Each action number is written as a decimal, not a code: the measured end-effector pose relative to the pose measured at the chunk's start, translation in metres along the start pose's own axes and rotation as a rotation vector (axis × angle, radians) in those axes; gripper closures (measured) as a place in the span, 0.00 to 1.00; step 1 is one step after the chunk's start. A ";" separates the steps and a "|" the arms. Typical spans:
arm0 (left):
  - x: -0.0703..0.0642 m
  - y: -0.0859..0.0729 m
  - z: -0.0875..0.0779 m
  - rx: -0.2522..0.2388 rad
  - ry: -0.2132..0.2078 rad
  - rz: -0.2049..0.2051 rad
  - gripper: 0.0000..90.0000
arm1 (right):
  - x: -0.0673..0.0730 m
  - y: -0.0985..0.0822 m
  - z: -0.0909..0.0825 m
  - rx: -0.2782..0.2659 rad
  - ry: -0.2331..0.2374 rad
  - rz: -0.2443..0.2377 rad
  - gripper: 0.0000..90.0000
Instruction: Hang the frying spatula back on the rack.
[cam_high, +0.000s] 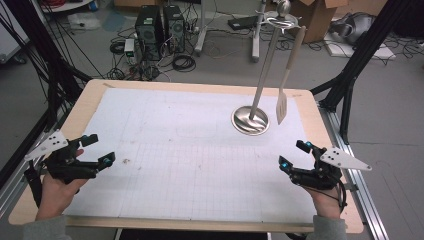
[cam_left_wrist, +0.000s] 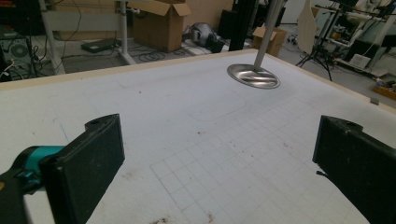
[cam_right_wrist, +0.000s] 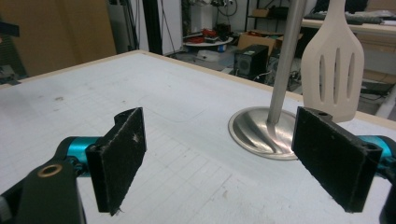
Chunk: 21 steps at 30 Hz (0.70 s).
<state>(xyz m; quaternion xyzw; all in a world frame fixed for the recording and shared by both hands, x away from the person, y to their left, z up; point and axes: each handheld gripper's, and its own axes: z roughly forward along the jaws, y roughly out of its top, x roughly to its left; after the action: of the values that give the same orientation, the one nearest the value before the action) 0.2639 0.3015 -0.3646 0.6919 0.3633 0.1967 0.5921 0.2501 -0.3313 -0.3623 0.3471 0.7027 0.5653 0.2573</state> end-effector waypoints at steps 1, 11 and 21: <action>0.000 0.000 0.000 -0.001 0.001 0.001 0.03 | -0.002 -0.001 -0.002 -0.004 0.004 0.002 0.19; -0.002 0.000 0.002 0.006 -0.005 0.014 0.03 | -0.012 -0.006 -0.013 -0.045 -0.010 0.054 0.19; -0.003 -0.003 -0.006 0.006 0.010 0.010 0.03 | -0.017 -0.007 -0.008 -0.035 -0.008 0.063 0.19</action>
<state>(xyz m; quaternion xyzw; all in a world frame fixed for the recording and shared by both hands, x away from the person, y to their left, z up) 0.2572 0.3034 -0.3659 0.6944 0.3636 0.2021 0.5872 0.2535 -0.3506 -0.3679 0.3671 0.6804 0.5838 0.2480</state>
